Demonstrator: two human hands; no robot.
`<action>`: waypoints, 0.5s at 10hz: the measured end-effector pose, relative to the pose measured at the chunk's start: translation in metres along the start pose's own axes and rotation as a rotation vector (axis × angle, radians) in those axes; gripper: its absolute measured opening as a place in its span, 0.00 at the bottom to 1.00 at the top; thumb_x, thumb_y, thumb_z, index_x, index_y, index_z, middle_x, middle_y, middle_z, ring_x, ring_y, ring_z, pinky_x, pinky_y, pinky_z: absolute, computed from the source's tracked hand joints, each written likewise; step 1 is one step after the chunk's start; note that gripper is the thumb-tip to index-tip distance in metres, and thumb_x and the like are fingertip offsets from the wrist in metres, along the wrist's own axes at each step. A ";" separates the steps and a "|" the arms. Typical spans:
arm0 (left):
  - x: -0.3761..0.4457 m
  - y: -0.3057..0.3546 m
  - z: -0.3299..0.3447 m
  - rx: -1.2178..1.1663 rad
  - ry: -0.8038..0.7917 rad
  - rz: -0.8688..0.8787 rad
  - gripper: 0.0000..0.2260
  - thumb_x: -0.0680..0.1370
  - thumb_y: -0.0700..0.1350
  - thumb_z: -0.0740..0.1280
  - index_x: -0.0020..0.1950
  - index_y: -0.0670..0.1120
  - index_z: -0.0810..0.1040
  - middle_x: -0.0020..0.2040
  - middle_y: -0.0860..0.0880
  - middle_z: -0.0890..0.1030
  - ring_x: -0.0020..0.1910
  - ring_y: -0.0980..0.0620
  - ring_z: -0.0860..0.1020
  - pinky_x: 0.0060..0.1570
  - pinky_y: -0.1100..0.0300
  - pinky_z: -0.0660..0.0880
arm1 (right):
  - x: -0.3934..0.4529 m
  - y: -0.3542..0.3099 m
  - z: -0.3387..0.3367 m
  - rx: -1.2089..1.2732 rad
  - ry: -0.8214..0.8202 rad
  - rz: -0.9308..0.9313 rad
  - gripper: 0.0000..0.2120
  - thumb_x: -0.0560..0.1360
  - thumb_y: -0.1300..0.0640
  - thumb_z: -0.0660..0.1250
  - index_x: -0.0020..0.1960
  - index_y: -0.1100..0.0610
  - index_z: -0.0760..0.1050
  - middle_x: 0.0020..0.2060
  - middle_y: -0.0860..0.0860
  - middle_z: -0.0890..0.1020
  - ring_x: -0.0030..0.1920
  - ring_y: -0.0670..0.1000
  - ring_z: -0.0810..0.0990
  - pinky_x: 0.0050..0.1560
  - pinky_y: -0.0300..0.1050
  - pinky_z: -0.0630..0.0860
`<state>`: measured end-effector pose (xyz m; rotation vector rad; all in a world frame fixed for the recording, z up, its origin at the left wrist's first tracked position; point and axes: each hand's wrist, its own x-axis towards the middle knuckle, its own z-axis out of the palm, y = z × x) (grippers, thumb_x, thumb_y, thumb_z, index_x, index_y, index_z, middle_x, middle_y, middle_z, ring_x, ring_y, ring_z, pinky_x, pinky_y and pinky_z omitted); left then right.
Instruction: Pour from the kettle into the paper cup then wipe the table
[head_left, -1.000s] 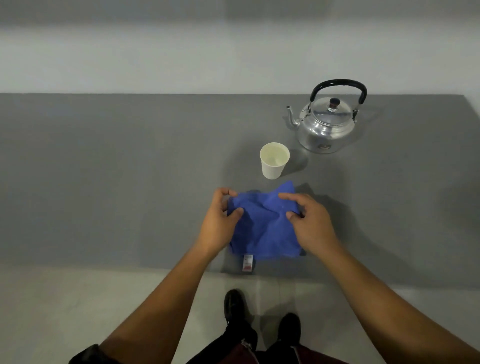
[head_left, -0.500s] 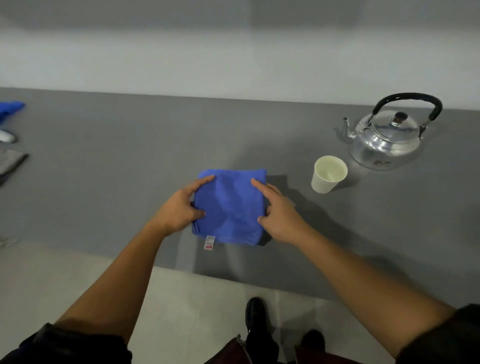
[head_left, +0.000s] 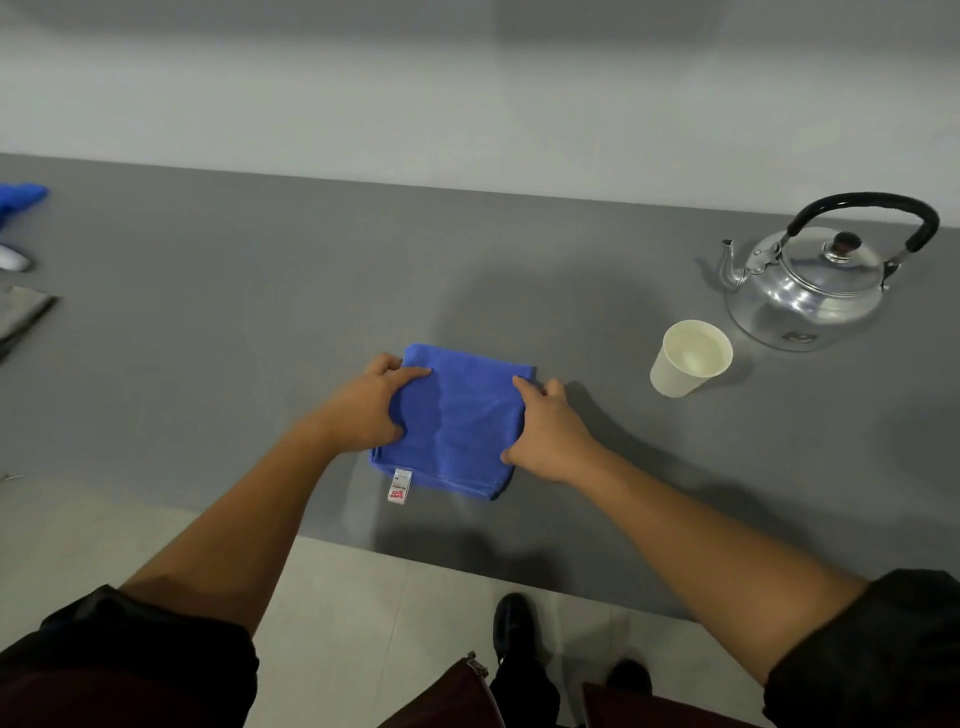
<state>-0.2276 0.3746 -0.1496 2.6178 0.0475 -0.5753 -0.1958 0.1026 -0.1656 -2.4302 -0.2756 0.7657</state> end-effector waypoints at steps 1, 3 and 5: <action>-0.002 0.000 0.000 0.029 -0.002 -0.034 0.40 0.72 0.41 0.74 0.79 0.61 0.62 0.64 0.49 0.62 0.55 0.45 0.75 0.51 0.59 0.74 | 0.002 0.002 -0.002 -0.037 0.003 -0.014 0.53 0.67 0.54 0.78 0.83 0.48 0.50 0.71 0.51 0.60 0.48 0.52 0.75 0.40 0.39 0.71; -0.006 0.016 -0.001 0.168 0.055 -0.040 0.36 0.73 0.43 0.72 0.78 0.58 0.63 0.60 0.46 0.62 0.44 0.42 0.77 0.46 0.52 0.79 | -0.003 0.006 -0.004 0.031 0.040 -0.047 0.47 0.70 0.53 0.77 0.82 0.47 0.55 0.72 0.52 0.64 0.56 0.53 0.78 0.52 0.45 0.76; -0.004 0.058 0.008 0.064 0.199 0.150 0.24 0.77 0.41 0.70 0.73 0.48 0.75 0.64 0.44 0.73 0.57 0.41 0.79 0.57 0.52 0.75 | -0.027 0.031 -0.034 0.033 0.452 -0.255 0.04 0.76 0.57 0.71 0.51 0.52 0.82 0.43 0.45 0.77 0.41 0.46 0.77 0.48 0.53 0.80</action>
